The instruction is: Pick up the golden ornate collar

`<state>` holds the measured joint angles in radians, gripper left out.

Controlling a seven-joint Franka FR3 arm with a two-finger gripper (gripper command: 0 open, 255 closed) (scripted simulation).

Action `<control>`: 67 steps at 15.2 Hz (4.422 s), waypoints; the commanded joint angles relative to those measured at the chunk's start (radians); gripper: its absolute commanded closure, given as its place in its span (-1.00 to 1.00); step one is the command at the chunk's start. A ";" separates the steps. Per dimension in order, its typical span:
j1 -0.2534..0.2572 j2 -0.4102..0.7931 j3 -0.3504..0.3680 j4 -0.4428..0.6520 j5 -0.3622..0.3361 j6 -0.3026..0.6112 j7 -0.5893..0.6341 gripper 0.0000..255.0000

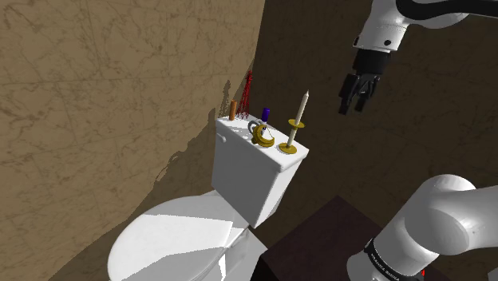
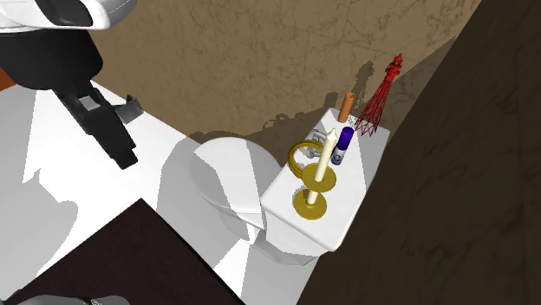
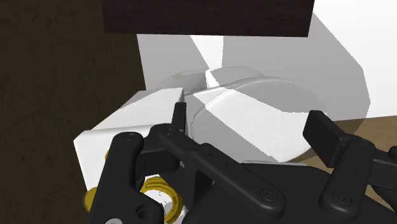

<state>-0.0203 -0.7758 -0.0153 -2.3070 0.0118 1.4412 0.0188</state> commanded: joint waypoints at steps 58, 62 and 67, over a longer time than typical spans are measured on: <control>-0.082 1.268 0.065 0.511 -0.401 0.945 0.732 1.00; -0.085 1.237 0.072 0.519 -0.389 0.906 0.715 1.00; -0.088 1.201 0.079 0.535 -0.373 0.857 0.695 1.00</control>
<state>-0.1071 0.4367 0.0622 -1.7700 -0.3643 2.3071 0.7187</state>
